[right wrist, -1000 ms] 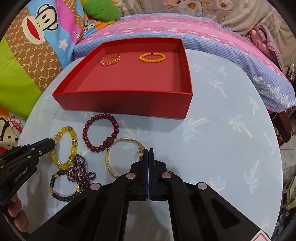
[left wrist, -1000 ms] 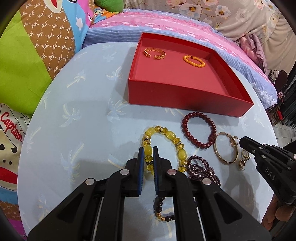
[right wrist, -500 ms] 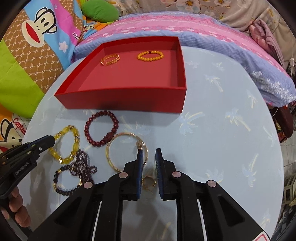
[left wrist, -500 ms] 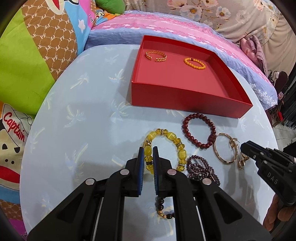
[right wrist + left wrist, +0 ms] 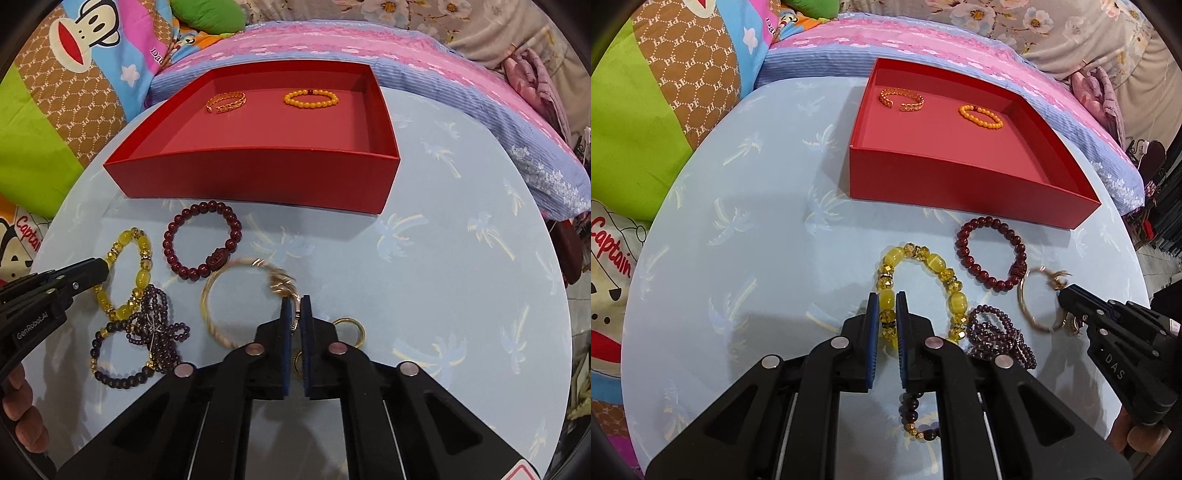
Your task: Organize jewelry
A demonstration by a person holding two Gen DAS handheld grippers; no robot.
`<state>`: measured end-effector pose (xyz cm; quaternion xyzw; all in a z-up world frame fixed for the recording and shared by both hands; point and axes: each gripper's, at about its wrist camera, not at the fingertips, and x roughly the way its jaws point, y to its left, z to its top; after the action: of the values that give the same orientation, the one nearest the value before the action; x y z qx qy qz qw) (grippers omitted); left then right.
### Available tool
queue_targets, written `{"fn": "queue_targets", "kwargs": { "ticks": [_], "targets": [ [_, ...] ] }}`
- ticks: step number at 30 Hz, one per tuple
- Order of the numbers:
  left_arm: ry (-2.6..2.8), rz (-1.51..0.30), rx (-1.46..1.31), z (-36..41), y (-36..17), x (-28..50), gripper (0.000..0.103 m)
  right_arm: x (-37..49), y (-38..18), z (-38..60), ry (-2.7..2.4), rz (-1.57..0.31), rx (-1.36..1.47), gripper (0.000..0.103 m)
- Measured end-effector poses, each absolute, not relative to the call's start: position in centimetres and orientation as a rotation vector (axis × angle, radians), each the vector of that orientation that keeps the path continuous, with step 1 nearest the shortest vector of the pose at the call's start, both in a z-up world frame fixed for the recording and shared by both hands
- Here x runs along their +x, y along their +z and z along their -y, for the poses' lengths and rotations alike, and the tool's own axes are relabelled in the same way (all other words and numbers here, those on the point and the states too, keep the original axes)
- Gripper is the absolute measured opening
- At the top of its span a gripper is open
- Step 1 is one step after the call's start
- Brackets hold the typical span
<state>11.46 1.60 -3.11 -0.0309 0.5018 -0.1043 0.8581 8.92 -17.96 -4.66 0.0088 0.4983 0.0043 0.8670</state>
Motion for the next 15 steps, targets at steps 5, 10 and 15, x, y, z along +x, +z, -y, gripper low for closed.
{"fn": "queue_targets", "kwargs": {
  "ticks": [5,10,15],
  "targets": [
    [-0.233,-1.035,-0.065,-1.6,-2.1,11.3,0.009,8.6,-3.2,18.1,0.012,-1.01,0.025,0.003],
    [-0.251,-0.999,-0.064,-1.4,-0.3,11.0,0.009,8.0,-0.6,18.1,0.025,-0.948,0.041,0.003],
    [-0.282,-0.968,-0.069,-1.3,1.8,11.1,0.009,7.8,2.2,18.3,0.041,-0.894,0.049,0.003]
  ]
}}
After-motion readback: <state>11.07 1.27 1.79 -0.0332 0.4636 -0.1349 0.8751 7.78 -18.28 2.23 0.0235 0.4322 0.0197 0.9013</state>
